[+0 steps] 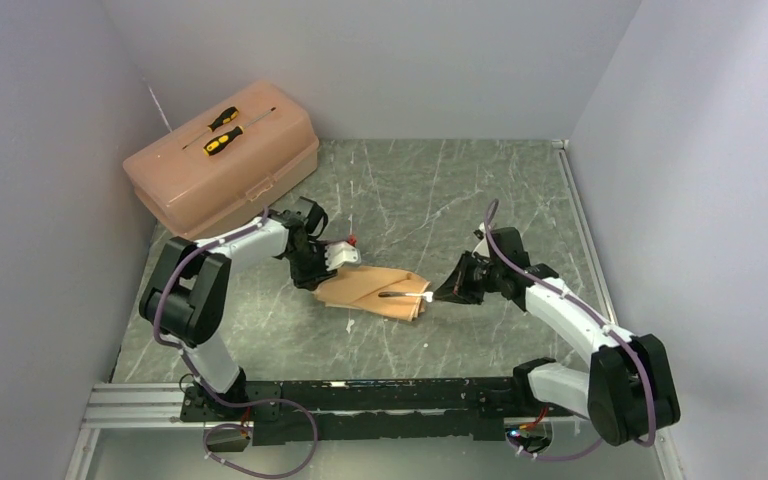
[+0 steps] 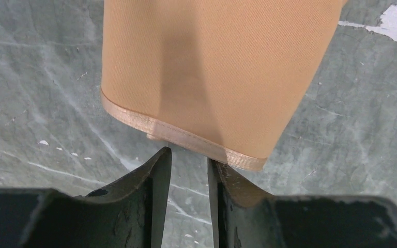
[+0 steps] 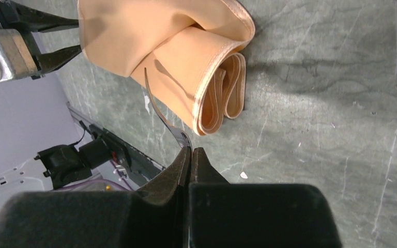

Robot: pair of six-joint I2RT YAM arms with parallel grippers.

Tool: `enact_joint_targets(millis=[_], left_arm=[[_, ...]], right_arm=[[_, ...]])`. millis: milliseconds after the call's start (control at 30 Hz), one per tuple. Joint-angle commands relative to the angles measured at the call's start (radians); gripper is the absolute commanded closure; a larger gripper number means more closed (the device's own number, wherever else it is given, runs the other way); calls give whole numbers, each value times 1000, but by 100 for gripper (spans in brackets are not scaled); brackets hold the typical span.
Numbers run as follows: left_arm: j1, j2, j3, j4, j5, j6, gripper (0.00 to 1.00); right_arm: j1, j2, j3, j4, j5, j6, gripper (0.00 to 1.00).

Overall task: Fold the napkin into a case and place the utensils inside
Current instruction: Insert the fork into the napkin.

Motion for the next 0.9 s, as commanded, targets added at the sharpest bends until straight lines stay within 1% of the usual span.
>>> enact_joint_targets(millis=[0,367,533,633,867], left_arm=[[-20,11,-12,63,9,16,63],[-39,23,-29,72,-2,20,65],[-42,29,-39,72,0,31,65],[-43,40,-41,68,-2,33,65],[-42,53,-46,63,2,43,65]], right_arm=[[22,35,1,107,34,26,100],[87,95,-20,196,97,78,100],[114,114,-57,322,103,144,100],[135,136,-80,428,104,191,100],[188,188,-108,583,135,267,100]])
